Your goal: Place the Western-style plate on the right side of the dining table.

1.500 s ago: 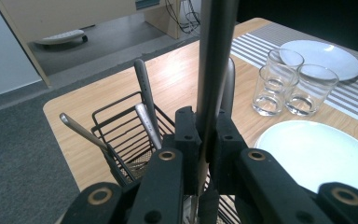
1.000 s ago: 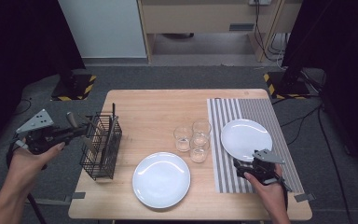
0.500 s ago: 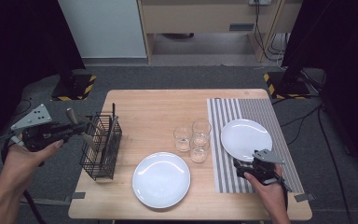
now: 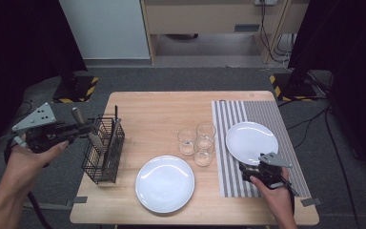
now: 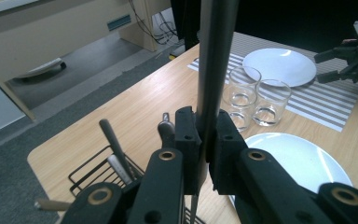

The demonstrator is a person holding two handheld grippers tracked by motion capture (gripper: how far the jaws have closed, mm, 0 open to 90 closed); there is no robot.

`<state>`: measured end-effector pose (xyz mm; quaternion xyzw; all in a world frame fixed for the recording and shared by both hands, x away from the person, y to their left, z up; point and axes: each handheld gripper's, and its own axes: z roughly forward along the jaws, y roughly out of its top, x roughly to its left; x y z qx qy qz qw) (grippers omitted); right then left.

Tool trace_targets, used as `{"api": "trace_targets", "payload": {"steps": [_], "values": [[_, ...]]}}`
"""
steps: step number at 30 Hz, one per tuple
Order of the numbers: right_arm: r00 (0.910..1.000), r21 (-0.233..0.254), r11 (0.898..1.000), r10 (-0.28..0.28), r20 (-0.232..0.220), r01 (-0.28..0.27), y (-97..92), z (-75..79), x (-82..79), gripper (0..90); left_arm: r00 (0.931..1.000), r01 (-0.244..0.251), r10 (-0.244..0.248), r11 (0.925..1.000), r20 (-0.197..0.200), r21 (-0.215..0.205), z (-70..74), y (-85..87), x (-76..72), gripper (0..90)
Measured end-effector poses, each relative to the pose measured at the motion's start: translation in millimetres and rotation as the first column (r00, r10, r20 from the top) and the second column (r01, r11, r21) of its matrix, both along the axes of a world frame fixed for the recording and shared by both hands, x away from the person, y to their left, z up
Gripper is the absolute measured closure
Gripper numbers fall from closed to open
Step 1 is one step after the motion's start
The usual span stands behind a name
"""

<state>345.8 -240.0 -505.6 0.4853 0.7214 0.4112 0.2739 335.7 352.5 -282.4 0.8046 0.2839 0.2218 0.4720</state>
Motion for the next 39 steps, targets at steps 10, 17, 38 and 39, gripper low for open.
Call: {"api": "trace_targets", "payload": {"steps": [10,17,38,39], "values": [[1.0000,0.005,1.000,-0.005,0.001,0.005,-1.3,0.3,-0.1,7.8,0.9993,0.037,-0.037,0.9992,-0.001,-0.013,-1.4,-21.7,6.4,83.2],[1.0000,0.008,1.000,-0.007,0.006,0.007,-1.5,0.8,-0.3,7.8,0.9966,0.080,-0.080,0.9967,-0.019,0.016,-7.8,-46.2,13.1,83.3],[1.0000,0.007,1.000,-0.004,0.004,0.004,-3.5,0.8,-0.3,7.8,0.9889,0.134,-0.133,0.9907,-0.067,0.023,-40.9,-86.2,33.4,83.3],[1.0000,0.008,1.000,-0.004,0.005,0.004,-3.6,0.8,-0.3,7.8,0.9887,0.135,-0.133,0.9906,-0.069,0.023,-42.3,-87.1,33.9,83.3]]}}
